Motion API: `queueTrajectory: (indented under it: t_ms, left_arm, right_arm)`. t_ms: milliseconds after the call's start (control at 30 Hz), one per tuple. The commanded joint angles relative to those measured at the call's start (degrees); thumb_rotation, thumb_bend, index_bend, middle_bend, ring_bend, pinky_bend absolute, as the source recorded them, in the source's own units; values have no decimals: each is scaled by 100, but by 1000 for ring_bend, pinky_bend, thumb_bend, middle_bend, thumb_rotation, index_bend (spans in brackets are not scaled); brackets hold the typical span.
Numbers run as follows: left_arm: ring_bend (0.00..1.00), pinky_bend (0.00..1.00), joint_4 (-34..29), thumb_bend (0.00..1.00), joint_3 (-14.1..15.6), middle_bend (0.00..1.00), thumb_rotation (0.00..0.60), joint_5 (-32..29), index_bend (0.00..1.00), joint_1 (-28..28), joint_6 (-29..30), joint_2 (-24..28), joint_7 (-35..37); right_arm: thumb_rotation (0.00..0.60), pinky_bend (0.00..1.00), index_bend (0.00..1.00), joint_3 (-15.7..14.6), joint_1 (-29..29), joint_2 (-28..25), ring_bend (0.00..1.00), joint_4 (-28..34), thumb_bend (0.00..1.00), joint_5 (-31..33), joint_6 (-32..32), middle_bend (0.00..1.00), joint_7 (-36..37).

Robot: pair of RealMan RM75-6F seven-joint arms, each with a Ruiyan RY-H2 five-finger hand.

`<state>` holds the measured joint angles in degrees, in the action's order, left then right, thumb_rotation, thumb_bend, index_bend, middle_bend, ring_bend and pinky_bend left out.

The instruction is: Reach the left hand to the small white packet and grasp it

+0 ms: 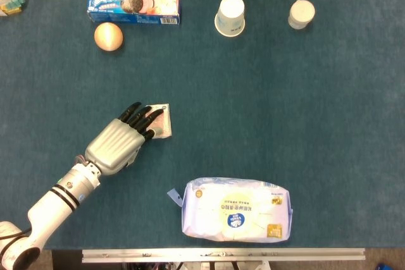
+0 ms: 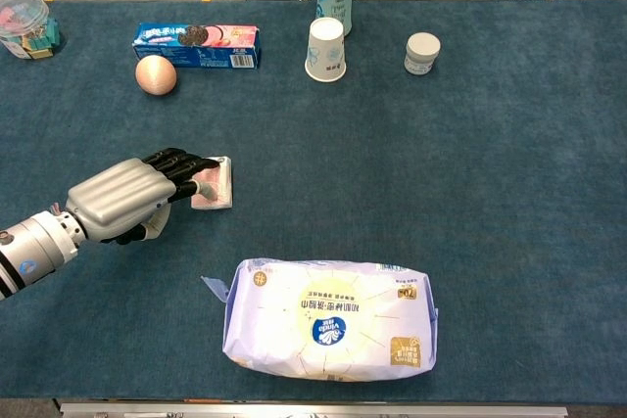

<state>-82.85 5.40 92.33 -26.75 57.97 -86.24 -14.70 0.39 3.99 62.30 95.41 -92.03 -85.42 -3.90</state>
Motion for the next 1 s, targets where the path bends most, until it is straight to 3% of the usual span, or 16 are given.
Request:
queueTrajectory:
  t_ms: [33, 233, 333, 567, 733, 867, 1000]
  left_arm:
    - [0, 0, 16, 1000, 14, 0, 600, 99, 208, -7, 112, -27, 135]
    - [0, 0, 151, 1000, 17, 0, 600, 267, 80, -19, 341, -106, 355]
    - [0, 0, 236, 1000, 41, 0, 600, 253, 62, -5, 348, -130, 302]
    - [0, 0, 333, 1000, 89, 0, 600, 172, 216, 34, 315, -170, 122]
    - [0, 0, 313, 1000, 100, 0, 600, 222, 242, 19, 371, -175, 171]
    - [0, 0, 314, 1000, 74, 0, 600, 317, 98, 26, 558, -203, 366]
    - [0, 0, 345, 1000, 44, 0, 600, 351, 46, 13, 646, -210, 483]
  right_arm:
    - [600, 206, 589, -5, -3, 2, 251, 0, 60, 0, 2, 438, -6]
    - [600, 206, 589, -1, -1, 0, 251, 5, 60, 0, 3, 438, -4]
    - [600, 206, 589, -1, -3, 0, 251, 6, 60, -2, 1, 438, -3]
    - [600, 206, 589, -3, -7, 1, 251, 5, 59, -4, -3, 438, -8]
    - [600, 206, 589, 0, -4, 2, 251, 6, 60, -4, -1, 438, -6]
    - [600, 206, 589, -1, -7, 2, 251, 8, 60, -21, -16, 439, 0]
    - [600, 206, 589, -1, -5, -1, 251, 3, 60, -14, -7, 441, -2]
